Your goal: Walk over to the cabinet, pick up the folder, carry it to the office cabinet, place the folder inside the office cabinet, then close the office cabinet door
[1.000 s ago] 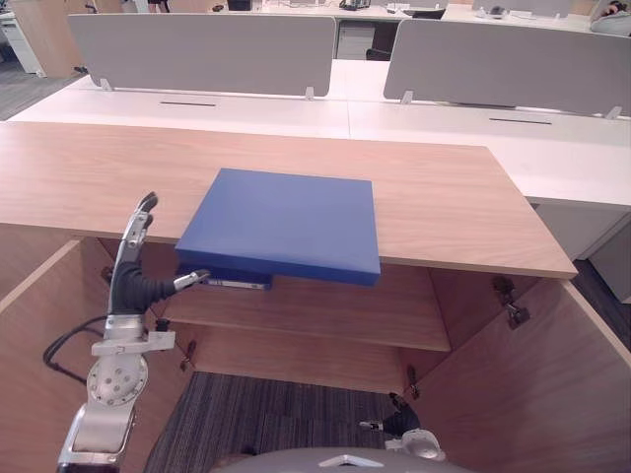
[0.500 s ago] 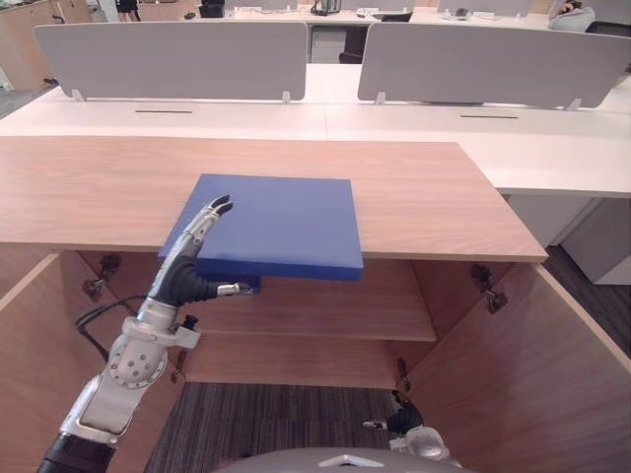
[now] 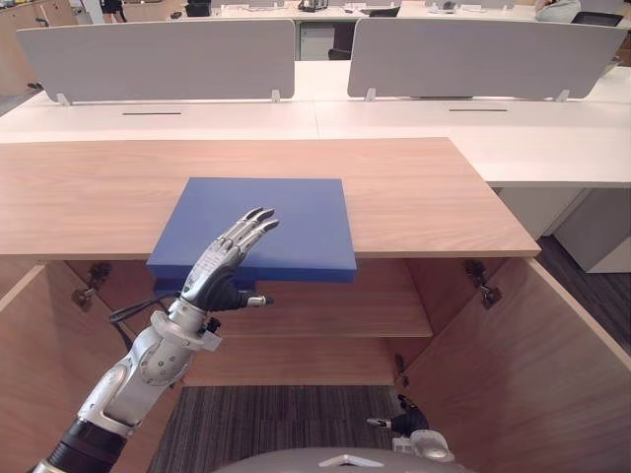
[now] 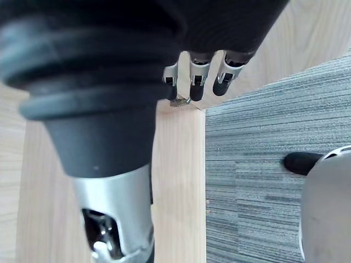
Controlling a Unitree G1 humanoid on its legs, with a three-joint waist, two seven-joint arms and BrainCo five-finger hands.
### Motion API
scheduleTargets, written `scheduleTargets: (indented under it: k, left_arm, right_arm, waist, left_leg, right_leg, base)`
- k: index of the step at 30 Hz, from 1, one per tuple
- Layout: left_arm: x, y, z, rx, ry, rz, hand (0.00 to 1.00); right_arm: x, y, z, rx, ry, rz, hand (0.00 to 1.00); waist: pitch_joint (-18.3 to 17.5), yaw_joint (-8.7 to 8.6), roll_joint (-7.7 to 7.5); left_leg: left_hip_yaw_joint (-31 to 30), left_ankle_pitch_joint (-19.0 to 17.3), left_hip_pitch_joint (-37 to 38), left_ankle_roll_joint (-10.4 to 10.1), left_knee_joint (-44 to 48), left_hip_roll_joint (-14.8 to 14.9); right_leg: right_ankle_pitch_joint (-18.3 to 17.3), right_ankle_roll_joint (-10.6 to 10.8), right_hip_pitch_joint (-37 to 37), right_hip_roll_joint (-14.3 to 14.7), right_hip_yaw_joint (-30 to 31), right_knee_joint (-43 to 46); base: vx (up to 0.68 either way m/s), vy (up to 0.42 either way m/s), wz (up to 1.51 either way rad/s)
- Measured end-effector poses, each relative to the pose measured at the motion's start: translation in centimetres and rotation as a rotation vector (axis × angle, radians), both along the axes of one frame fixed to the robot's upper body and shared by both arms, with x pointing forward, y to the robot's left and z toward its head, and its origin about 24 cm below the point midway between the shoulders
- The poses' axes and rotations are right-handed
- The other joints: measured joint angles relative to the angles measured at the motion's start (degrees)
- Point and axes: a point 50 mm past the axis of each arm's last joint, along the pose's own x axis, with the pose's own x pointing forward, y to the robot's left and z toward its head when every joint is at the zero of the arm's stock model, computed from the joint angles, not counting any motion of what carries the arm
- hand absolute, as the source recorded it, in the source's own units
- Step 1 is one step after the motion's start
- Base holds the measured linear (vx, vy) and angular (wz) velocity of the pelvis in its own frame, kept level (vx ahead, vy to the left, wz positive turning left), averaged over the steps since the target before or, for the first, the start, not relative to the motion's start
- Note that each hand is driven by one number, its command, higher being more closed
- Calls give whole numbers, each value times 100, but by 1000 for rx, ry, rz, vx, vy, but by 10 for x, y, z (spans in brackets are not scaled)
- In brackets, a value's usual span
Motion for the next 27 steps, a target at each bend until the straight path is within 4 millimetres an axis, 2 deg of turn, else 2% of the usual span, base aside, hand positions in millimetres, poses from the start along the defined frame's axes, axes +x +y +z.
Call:
scheduleTargets:
  k: [10, 27]
  left_arm:
    - [-2, -7, -6, 133, -86, 24, 0]
    - [1, -3, -10, 252, -161, 119, 0]
  right_arm:
    - [-2, -2, 0, 6, 0, -25, 0]
    - [-5, -2, -1, 7, 9, -27, 0]
  waist:
    - [-26, -38, 23]
    - [-97, -29, -35]
  left_leg:
    - [11, -5, 8, 0, 0, 0]
    - [73, -34, 36, -1, -2, -1]
  right_leg:
    - [0, -1, 3, 0, 11, -3]
    - [1, -2, 4, -1, 69, -16]
  base:
    - [0, 0, 0]
    - [0, 0, -1]
